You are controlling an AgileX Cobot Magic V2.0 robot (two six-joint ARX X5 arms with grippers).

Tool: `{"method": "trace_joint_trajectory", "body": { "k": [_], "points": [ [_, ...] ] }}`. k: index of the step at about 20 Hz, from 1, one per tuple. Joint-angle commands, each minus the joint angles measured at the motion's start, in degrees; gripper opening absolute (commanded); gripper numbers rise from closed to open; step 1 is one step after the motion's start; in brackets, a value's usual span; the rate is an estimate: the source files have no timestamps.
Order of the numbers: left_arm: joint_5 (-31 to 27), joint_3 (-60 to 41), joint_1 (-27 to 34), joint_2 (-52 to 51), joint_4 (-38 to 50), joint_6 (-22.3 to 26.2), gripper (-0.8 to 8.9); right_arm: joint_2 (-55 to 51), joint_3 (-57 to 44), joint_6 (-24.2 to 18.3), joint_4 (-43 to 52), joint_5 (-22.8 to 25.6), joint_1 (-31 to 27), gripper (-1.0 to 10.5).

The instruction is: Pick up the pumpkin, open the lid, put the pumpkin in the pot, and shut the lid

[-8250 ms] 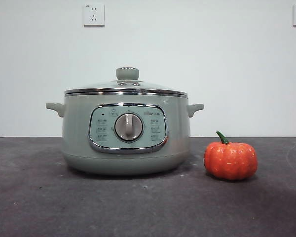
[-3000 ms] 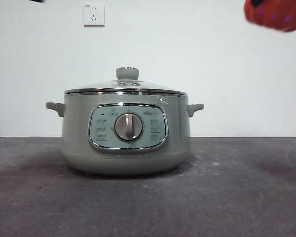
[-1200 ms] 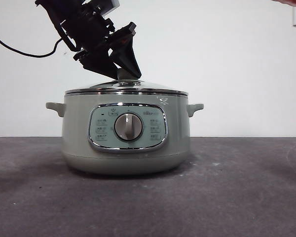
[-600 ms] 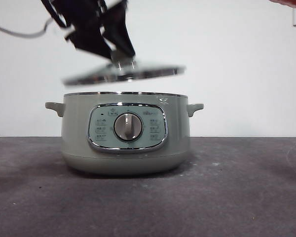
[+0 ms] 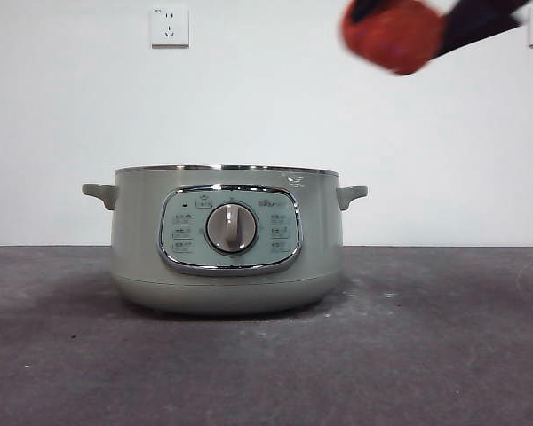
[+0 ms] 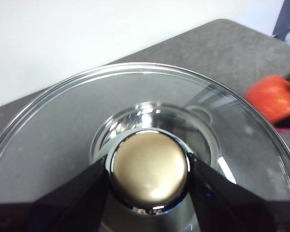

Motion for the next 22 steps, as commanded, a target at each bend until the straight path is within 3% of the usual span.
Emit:
{"method": "trace_joint_trajectory", "body": {
  "k": [1, 9, 13, 21, 22],
  "points": [
    [-0.22, 0.24, 0.20, -4.63, -1.55, -0.31, -0.09, 8.52, 7.15, -0.94, 0.94, 0.20, 2.10, -0.1],
    [-1.97, 0.24, 0.20, -13.42, -8.11, -1.11, -0.09, 37.35, 29.20, -6.19, 1.05, 4.46, 6.75, -0.1],
    [-1.88, 0.24, 0.20, -13.40, -9.68, -1.86, -0.09, 44.33, 30.10, -10.58, 2.71, 8.04, 8.83, -0.1],
    [-1.44, 0.24, 0.20, -13.40, -9.97, -1.88, -0.09, 49.62, 30.08, -10.91, 2.69, 10.84, 9.55, -0.1],
    [-1.31, 0.24, 0.17, -13.40, -9.99, -1.86, -0.09, 49.62, 30.10, -10.88, 2.67, 10.75, 9.57, 0.3]
  ]
}}
